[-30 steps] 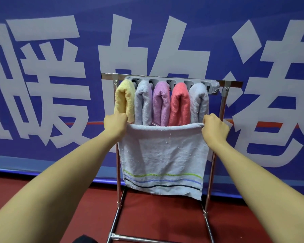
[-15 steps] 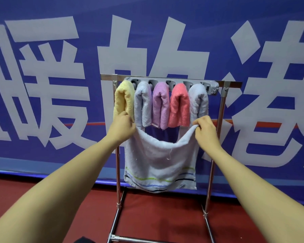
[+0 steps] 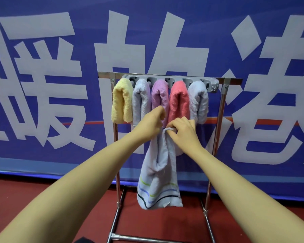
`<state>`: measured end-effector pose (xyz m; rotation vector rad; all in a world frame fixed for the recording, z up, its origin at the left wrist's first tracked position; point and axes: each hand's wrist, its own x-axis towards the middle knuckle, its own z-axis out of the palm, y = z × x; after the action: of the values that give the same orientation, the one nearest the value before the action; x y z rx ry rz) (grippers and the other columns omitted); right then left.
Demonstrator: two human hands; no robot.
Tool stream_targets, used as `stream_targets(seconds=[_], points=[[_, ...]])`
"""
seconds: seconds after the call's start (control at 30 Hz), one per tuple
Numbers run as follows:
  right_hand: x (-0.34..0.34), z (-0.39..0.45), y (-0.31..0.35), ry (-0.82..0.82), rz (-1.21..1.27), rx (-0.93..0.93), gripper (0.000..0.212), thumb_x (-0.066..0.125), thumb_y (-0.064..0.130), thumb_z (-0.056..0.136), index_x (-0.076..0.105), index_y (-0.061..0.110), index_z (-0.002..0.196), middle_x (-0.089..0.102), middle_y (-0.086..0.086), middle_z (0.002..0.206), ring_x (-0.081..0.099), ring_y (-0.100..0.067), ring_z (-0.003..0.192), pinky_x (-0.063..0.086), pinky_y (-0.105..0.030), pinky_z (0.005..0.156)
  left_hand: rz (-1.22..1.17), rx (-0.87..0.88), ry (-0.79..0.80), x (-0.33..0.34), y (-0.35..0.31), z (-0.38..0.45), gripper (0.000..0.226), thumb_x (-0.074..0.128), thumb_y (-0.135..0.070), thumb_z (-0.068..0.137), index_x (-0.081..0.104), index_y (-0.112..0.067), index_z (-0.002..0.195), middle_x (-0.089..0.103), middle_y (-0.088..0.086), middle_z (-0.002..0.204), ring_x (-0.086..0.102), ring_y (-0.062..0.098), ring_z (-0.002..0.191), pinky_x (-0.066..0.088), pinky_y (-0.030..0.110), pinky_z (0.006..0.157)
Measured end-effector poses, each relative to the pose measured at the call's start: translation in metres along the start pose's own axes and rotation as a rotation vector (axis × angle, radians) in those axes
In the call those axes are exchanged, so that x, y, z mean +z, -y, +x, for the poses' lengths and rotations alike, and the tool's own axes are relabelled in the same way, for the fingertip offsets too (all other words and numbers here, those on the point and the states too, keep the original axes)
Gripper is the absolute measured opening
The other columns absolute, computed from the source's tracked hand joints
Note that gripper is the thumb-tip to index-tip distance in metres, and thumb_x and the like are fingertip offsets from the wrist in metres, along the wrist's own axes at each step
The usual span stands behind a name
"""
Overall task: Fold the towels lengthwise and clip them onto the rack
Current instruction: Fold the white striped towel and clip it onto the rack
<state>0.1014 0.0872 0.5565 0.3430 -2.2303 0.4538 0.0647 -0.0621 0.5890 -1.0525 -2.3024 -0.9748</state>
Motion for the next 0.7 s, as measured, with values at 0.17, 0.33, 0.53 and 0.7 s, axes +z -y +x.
stream_targets(seconds=[0.17, 0.33, 0.53, 0.7], points=[[0.007, 0.0, 0.0, -0.011, 0.224, 0.127, 0.009, 0.062, 0.014, 0.077, 0.059, 0.006, 0.074, 0.052, -0.001, 0.079, 0.053, -0.025, 0.079, 0.037, -0.033, 0.072, -0.103, 0.046, 0.121, 0.002, -0.012, -0.001, 0.029, 0.053, 0.003, 0.084, 0.034, -0.014, 0.099, 0.05, 0.021, 0.093, 0.047, 0.024, 0.075, 0.043, 0.037, 0.068], [0.002, -0.003, 0.004, -0.024, 0.5, 0.306, 0.016, 0.068, -0.002, 0.077, 0.058, 0.011, 0.074, 0.063, 0.0, 0.089, 0.058, -0.009, 0.082, 0.047, -0.018, 0.072, -0.045, 0.115, 0.134, 0.007, -0.008, -0.001, 0.038, 0.048, 0.008, 0.086, 0.026, -0.02, 0.099, 0.043, 0.006, 0.085, 0.043, 0.022, 0.067, 0.042, 0.038, 0.061], [0.003, -0.005, 0.004, -0.077, 0.454, 0.346, 0.017, 0.068, 0.002, 0.078, 0.055, 0.002, 0.069, 0.061, -0.002, 0.067, 0.053, -0.008, 0.065, 0.042, -0.019, 0.063, -0.047, 0.048, 0.039, 0.018, 0.001, -0.009, 0.019, 0.046, 0.001, 0.082, 0.04, -0.011, 0.096, 0.045, 0.007, 0.091, 0.049, 0.022, 0.075, 0.046, 0.047, 0.071], [-0.007, 0.004, -0.001, -0.113, 0.505, 0.333, 0.014, 0.068, 0.002, 0.078, 0.055, 0.001, 0.072, 0.059, -0.006, 0.068, 0.049, -0.007, 0.063, 0.042, -0.019, 0.063, -0.029, -0.086, 0.114, 0.027, 0.019, -0.025, 0.022, 0.052, -0.029, 0.085, 0.049, -0.016, 0.102, 0.047, 0.002, 0.103, 0.054, 0.022, 0.089, 0.047, 0.042, 0.085]])
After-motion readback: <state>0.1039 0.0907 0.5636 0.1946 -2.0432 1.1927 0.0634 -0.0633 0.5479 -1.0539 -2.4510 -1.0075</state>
